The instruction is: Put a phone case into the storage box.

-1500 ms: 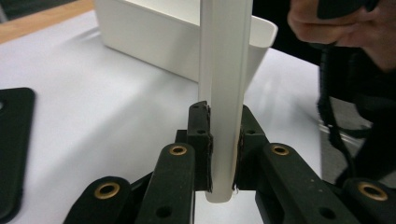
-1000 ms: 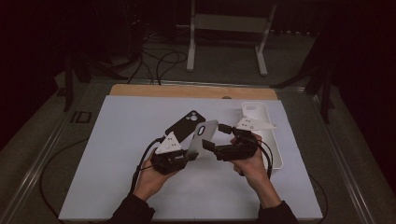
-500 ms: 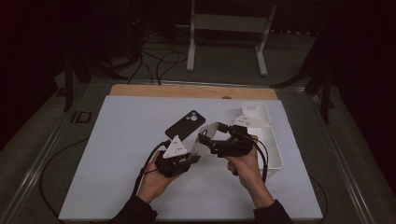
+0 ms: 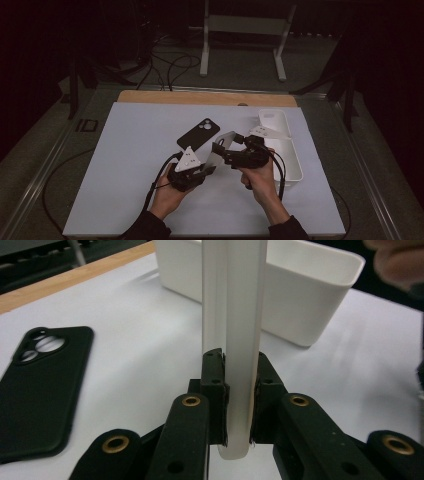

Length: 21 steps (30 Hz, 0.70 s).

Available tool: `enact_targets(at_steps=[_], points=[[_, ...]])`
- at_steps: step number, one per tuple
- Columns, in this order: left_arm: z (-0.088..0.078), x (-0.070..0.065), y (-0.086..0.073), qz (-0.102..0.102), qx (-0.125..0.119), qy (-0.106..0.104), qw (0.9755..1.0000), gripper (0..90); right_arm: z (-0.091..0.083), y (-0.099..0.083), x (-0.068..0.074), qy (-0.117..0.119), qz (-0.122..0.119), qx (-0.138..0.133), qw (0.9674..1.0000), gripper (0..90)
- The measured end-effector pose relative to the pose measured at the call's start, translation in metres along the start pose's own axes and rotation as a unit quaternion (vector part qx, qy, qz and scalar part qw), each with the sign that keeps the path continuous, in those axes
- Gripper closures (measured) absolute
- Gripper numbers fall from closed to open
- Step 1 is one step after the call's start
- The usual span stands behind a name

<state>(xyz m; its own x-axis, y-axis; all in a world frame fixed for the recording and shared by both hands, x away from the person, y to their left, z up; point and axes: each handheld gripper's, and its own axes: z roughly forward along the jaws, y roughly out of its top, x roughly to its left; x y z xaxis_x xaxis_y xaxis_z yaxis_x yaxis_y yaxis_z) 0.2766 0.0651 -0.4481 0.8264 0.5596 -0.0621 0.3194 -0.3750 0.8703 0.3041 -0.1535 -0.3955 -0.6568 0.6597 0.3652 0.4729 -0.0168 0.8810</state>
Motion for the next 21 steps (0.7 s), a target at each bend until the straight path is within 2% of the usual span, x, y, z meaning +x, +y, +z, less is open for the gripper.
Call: enact_targets(at_steps=[3,6,14,17,21], points=[[0.0002,-0.0001,0.0007,0.001,0.002,-0.001,1.0,81.2,0.0021,-0.0009,0.002,-0.002,-0.002,0.003,1.0,14.4],[-0.0004,0.0006,0.0007,0.0,0.002,0.0,1.0,81.2,0.0019,0.0001,0.0021,0.0,0.006,-0.003,1.0,15.5],[-0.0002,0.0016,0.0002,-0.005,0.001,-0.006,1.0,79.8,0.0023,0.0007,0.0041,-0.006,-0.002,-0.002,1.0,16.9],[-0.0012,0.0027,0.0002,-0.01,0.002,-0.001,0.9999,68.0,0.002,0.0014,0.0031,-0.008,-0.006,-0.001,1.0,16.9],[-0.0068,0.0043,-0.0014,-0.013,-0.004,0.031,0.9994,48.7,0.0007,0.0022,0.0011,-0.01,-0.008,-0.001,0.9999,17.0]])
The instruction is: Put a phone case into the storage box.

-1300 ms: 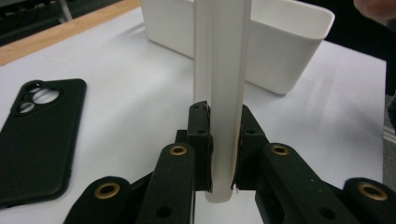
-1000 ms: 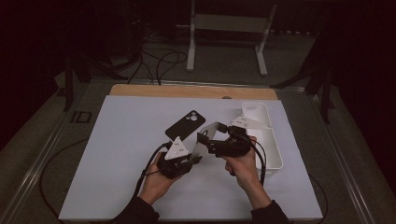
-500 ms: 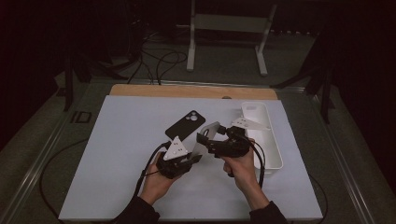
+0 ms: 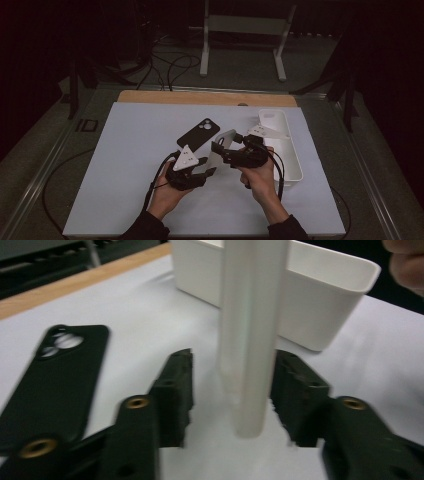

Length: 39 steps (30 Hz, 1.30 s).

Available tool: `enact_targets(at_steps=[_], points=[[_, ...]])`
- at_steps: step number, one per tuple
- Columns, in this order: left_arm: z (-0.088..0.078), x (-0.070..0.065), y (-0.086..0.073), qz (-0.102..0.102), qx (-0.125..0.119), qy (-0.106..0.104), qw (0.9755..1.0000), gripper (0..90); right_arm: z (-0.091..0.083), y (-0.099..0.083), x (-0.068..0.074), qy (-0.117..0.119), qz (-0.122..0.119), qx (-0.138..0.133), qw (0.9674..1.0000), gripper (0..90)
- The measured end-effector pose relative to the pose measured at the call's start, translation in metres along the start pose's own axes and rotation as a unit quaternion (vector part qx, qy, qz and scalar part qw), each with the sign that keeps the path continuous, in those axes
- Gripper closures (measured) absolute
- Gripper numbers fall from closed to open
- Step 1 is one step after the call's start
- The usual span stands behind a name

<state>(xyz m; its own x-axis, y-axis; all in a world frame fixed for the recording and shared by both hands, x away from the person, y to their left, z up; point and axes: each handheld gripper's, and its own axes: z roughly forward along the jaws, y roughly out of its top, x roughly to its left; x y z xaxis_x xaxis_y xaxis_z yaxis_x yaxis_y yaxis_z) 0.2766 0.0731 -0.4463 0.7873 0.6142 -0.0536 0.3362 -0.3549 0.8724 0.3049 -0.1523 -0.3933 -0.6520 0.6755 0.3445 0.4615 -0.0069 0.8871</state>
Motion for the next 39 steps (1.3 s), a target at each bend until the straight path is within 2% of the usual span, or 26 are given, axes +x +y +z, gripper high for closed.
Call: enact_targets(at_steps=[4,5,6,9,10,16,21,23,29,32,35,38,39], points=[[-0.007,0.004,-0.002,-0.008,-0.009,0.016,0.9998,37.0,-0.001,0.0,-0.001,-0.001,-0.005,0.001,1.0,17.0],[-0.011,0.007,-0.003,-0.011,-0.013,0.027,0.9995,37.0,-0.001,0.001,-0.001,-0.001,-0.006,0.001,1.0,17.0],[-0.013,0.008,-0.004,-0.011,-0.014,0.035,0.9992,32.1,-0.001,0.001,-0.002,0.003,-0.006,0.002,1.0,17.0],[-0.017,0.011,-0.006,-0.015,-0.016,0.055,0.9983,25.0,0.0,0.002,-0.001,0.007,-0.007,0.004,0.9999,17.0],[-0.018,0.012,-0.006,-0.017,-0.015,0.054,0.9983,23.3,0.0,0.002,-0.001,0.008,-0.007,0.005,0.9999,17.0],[-0.022,0.015,-0.012,-0.02,-0.009,0.057,0.9981,20.1,0.001,0.003,0.0,-0.007,-0.014,0.003,0.9999,17.0],[-0.031,0.022,-0.016,-0.037,-0.015,0.064,0.9972,15.1,-0.003,0.006,-0.003,-0.018,-0.018,0.0,0.9997,17.0],[-0.034,0.025,-0.017,-0.045,-0.015,0.076,0.996,12.7,-0.005,0.007,-0.004,-0.023,-0.02,-0.001,0.9995,17.0],[-0.045,0.035,-0.024,-0.057,-0.009,0.089,0.9944,2.1,-0.009,0.01,-0.009,-0.031,-0.022,-0.003,0.9993,17.0],[-0.049,0.04,-0.029,-0.066,-0.011,0.104,0.9923,0.6,-0.011,0.012,-0.01,-0.038,-0.022,-0.005,0.999,17.0],[-0.053,0.045,-0.034,-0.077,-0.016,0.111,0.9907,0.2,-0.013,0.014,-0.012,-0.04,-0.024,-0.005,0.9989,17.0],[-0.055,0.047,-0.036,-0.079,-0.015,0.112,0.9904,0.1,-0.014,0.016,-0.013,-0.044,-0.026,-0.005,0.9987,17.0],[-0.059,0.05,-0.04,-0.085,-0.015,0.118,0.9892,0.1,-0.014,0.016,-0.013,-0.044,-0.026,-0.005,0.9987,17.0]])
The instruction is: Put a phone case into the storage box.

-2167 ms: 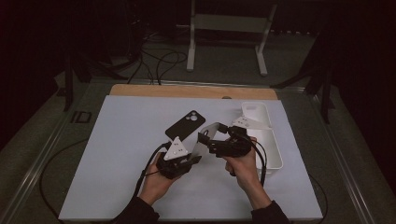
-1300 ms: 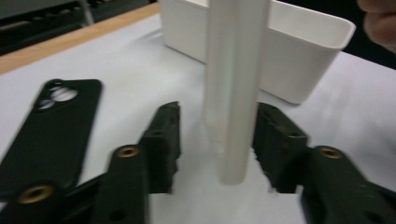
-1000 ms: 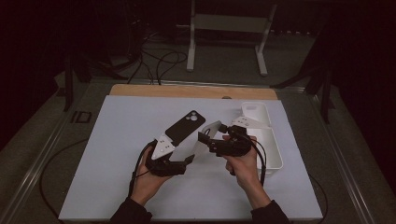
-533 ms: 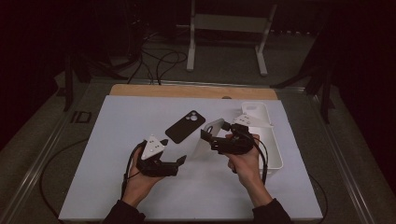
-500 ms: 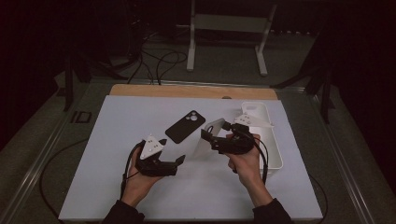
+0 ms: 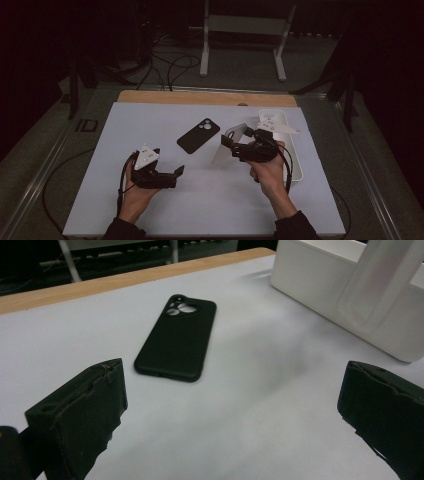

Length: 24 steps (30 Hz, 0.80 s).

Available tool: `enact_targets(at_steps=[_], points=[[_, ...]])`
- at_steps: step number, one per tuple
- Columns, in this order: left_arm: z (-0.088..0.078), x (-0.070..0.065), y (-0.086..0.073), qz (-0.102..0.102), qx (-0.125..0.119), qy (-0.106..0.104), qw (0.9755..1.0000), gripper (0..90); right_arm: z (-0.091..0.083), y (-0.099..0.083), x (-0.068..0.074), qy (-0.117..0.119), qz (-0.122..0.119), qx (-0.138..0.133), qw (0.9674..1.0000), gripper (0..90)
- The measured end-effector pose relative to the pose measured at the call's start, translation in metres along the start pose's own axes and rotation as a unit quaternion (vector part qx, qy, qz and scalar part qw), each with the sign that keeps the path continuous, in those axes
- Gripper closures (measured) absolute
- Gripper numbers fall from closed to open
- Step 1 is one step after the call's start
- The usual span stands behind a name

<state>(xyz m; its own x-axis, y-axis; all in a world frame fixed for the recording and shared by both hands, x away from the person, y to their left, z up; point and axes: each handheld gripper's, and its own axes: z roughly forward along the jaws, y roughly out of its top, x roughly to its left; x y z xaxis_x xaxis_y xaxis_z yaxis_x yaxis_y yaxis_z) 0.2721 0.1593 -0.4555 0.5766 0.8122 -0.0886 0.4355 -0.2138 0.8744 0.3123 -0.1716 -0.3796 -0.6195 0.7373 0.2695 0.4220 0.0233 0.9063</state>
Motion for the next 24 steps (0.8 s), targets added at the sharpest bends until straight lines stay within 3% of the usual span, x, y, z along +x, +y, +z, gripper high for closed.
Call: enact_targets(at_steps=[6,14,24], points=[[-0.008,0.01,-0.008,-0.02,-0.014,-0.003,0.9997,0.1,-0.003,0.005,-0.006,-0.012,-0.003,0.001,0.9999,17.0],[-0.024,0.025,-0.02,-0.029,-0.032,0.013,0.999,0.0,-0.006,0.011,-0.02,-0.034,0.001,0.004,0.9994,17.0],[-0.039,0.038,-0.036,-0.029,-0.027,0.036,0.9986,0.1,-0.008,0.02,-0.033,-0.059,-0.006,0.007,0.9982,17.0]])
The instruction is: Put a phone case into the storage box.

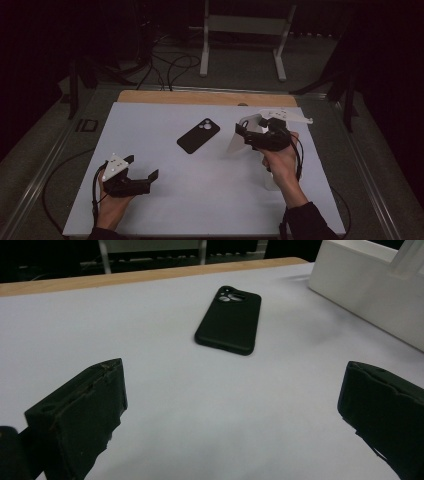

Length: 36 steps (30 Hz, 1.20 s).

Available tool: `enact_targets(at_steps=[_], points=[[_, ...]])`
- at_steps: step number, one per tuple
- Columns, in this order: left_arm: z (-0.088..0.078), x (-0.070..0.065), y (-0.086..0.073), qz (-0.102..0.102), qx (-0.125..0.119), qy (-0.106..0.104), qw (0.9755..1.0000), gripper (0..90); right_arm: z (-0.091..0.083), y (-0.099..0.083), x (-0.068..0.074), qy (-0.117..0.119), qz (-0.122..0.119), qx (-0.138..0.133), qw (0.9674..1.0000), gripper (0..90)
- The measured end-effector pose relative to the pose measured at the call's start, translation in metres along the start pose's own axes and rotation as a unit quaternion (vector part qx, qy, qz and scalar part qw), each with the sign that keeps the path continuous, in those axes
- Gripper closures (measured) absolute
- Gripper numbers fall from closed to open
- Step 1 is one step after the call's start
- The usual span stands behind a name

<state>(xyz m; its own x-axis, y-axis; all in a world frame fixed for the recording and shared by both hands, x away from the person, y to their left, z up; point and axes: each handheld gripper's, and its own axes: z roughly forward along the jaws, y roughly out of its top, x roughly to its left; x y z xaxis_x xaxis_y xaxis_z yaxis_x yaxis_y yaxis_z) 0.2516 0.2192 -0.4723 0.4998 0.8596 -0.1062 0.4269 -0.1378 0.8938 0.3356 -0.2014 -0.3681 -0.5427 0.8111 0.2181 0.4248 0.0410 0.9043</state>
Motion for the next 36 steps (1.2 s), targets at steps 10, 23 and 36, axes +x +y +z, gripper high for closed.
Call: enact_targets(at_steps=[10,23,36], points=[[-0.01,0.009,-0.009,0.004,0.0,0.013,0.9999,0.0,0.001,0.014,-0.014,-0.024,-0.009,-0.003,0.9997,17.0],[-0.016,0.017,-0.016,0.011,0.007,0.033,0.9994,0.1,0.006,0.026,-0.038,-0.067,-0.011,-0.001,0.9977,17.0],[-0.02,0.018,-0.019,0.007,0.004,0.04,0.9992,0.0,0.009,0.043,-0.061,-0.107,-0.001,-0.006,0.9942,17.0]])
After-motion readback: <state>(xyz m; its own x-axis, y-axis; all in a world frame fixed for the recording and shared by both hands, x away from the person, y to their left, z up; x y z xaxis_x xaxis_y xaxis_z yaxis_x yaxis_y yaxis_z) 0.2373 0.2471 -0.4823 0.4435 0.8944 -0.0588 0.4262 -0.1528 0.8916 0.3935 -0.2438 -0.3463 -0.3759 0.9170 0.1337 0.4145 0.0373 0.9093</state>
